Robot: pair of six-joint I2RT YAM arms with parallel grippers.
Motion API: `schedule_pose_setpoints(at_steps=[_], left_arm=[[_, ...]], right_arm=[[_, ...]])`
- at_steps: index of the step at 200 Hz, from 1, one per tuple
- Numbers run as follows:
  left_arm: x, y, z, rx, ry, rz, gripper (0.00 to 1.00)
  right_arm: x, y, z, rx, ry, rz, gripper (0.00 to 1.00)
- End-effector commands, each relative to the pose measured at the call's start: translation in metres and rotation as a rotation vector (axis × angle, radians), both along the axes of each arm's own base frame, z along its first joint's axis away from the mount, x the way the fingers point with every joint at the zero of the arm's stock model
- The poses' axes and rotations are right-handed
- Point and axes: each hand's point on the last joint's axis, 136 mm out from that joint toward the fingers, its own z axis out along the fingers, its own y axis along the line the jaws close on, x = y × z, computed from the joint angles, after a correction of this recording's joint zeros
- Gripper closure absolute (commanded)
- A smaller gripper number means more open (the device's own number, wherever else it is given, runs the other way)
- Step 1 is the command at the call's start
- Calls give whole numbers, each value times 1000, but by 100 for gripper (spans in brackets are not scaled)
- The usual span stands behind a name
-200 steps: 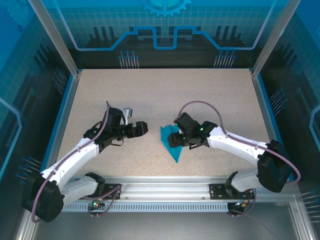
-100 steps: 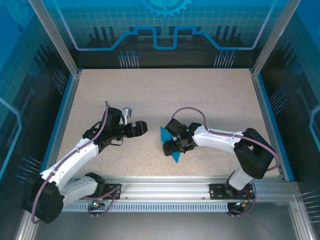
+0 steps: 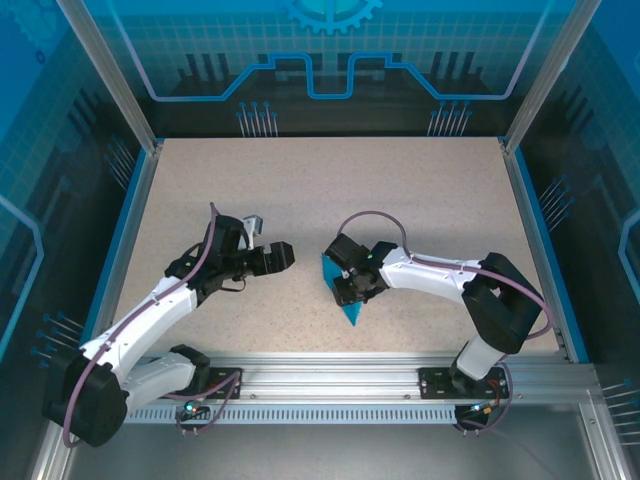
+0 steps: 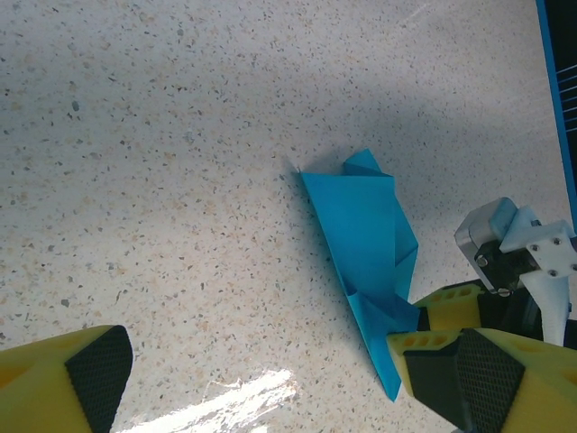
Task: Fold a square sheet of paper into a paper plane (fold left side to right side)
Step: Pick up the paper plane at the center of the table.
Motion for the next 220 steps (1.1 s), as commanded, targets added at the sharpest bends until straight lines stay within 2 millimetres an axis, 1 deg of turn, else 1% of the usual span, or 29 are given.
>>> schedule_pose_setpoints(at_steps=[1, 27, 73, 109, 152, 164, 176, 197, 220], left_arm=[[-3, 7, -3, 24, 2, 9, 3], [-3, 7, -3, 25, 4, 9, 3], [-4, 7, -3, 23, 6, 8, 3], [-5, 7, -4, 23, 7, 7, 3], [-5, 8, -3, 23, 5, 9, 2], [-6, 8, -2, 24, 4, 8, 2], [-6, 7, -1, 22, 0, 2, 2], [-7, 7, 3, 24, -7, -5, 2], [-6, 5, 9, 13, -26, -18, 1]], right_arm=[[-2, 1, 2, -21, 3, 11, 70], [-2, 0, -2, -36, 12, 8, 71], [0, 1, -8, -47, 22, -1, 72], [-1, -1, -17, -61, 42, -12, 72], [1, 1, -27, -70, 60, -19, 79], [0, 1, -29, -74, 63, -24, 82], [2, 0, -25, -68, 49, -34, 86], [8, -3, -11, -43, 24, -48, 91], [22, -12, 4, -45, 6, -78, 93]])
